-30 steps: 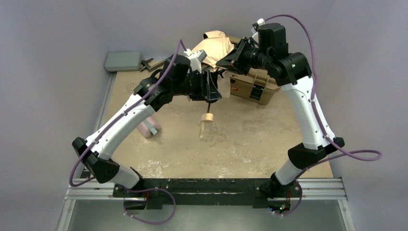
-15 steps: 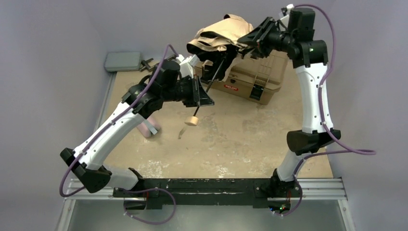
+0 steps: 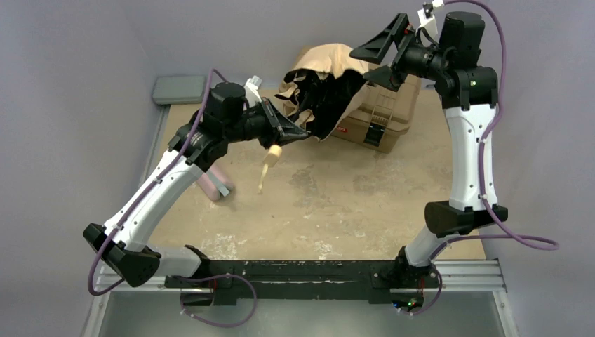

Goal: Open the umbrella

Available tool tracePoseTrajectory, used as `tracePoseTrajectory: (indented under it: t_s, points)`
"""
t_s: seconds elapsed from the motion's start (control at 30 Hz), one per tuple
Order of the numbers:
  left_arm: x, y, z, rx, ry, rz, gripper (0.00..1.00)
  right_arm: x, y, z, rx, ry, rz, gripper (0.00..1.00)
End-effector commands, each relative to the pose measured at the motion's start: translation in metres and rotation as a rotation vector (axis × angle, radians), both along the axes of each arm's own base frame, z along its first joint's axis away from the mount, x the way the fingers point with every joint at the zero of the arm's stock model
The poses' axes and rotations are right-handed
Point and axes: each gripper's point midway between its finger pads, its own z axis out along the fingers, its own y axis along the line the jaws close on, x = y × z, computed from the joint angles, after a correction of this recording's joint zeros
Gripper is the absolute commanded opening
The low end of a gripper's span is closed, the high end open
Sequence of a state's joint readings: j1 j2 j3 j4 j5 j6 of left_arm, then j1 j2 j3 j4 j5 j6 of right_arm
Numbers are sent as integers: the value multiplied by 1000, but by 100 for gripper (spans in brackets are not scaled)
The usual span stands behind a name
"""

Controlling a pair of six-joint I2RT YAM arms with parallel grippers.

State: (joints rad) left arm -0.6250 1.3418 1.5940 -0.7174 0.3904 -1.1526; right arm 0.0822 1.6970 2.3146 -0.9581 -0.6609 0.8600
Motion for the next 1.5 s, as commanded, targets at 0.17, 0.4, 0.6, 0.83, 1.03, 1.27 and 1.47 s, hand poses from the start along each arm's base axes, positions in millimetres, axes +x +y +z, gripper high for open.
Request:
tracePoseTrajectory:
  t_s: [0.17,0.4,0.6,0.83,1.03,1.27,1.47]
  points:
    - [40,40,224,-1014,-237,115,0,-96,31,127,186,-530,263,93]
    - [30,69,187,-1310,-234,157,0,-84,48,102,174,-453,265,90]
    - [7,66,203,-1279,-344,94,0,-65,70,67,146,-357,250,86]
    - [-10,21,220,-1034,-256,-59,0,-38,80,14,20,-190,216,79]
    - [-29,9,262,-774,-459,-165,0,-42,77,42,34,-311,203,80]
    - [-22,13,152,-842,-160,-35,0,-47,73,31,41,-282,173,81]
    - [-47,3,176,-821,-246,-208,0,-66,88,57,190,-364,264,80]
